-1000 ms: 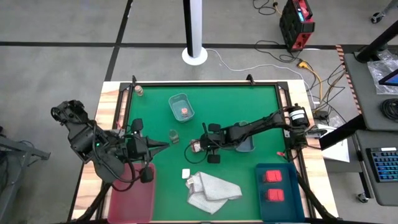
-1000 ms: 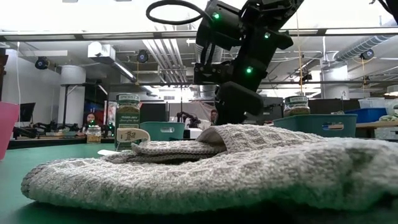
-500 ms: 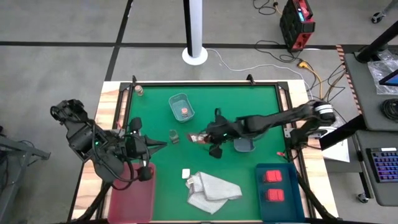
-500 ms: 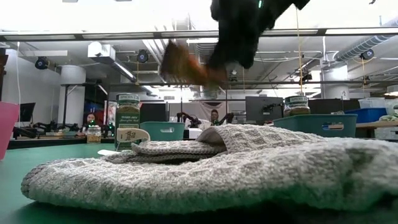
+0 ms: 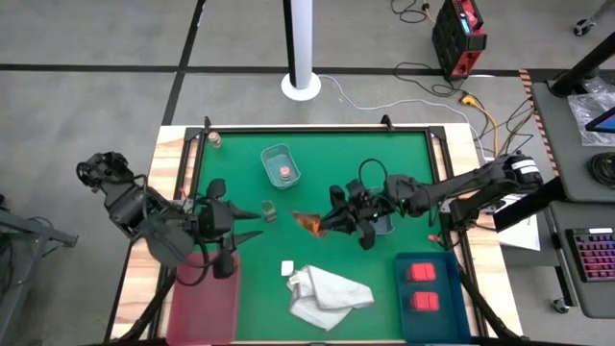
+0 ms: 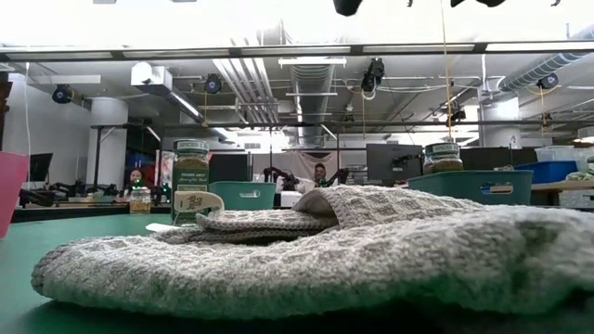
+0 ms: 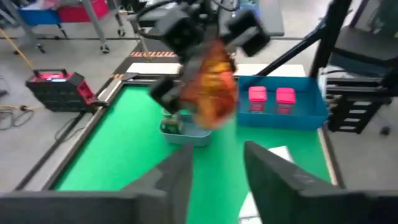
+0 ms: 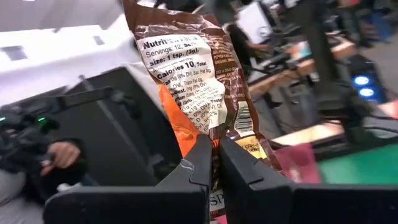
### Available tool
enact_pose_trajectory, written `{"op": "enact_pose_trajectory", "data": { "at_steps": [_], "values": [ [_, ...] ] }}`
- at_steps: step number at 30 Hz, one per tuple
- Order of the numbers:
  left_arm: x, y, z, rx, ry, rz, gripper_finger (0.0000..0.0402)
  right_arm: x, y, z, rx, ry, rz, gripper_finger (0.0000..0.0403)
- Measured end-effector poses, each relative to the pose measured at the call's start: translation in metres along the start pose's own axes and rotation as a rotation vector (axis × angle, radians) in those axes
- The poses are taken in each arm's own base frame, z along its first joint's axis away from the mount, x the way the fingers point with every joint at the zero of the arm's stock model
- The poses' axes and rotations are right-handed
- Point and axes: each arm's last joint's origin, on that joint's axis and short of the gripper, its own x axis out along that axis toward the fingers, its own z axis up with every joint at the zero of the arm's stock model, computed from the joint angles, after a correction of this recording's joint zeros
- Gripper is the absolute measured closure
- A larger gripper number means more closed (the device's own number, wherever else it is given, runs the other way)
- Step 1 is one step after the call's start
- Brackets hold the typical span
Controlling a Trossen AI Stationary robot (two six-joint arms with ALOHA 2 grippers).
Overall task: Sort spices by type
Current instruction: Put the orange spice pack into the pink bin
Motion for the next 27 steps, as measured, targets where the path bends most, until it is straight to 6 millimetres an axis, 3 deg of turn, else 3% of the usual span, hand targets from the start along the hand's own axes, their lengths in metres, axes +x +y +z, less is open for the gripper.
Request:
{"op": "enact_pose_trajectory", "data": {
  "at_steps": [5, 9, 14, 27],
  "values": [
    [0.014, 0.001, 0.009, 0.072, -0.044, 0.019, 0.0196, 0.015, 0.004, -0.007, 0.000, 0.008, 0.038, 0.0394],
    [0.022, 0.005, 0.016, 0.088, -0.056, -0.072, 0.0173, 0.025, 0.003, -0.007, -0.003, 0.015, 0.051, 0.0394],
    [0.032, 0.008, 0.019, 0.119, -0.044, -0.135, 0.0177, 0.033, 0.001, -0.008, -0.010, 0.025, 0.059, 0.0394],
    [0.063, 0.016, 0.017, 0.115, 0.014, -0.242, 0.0237, 0.039, 0.002, -0.005, -0.020, 0.022, 0.078, 0.0394]
  ]
}}
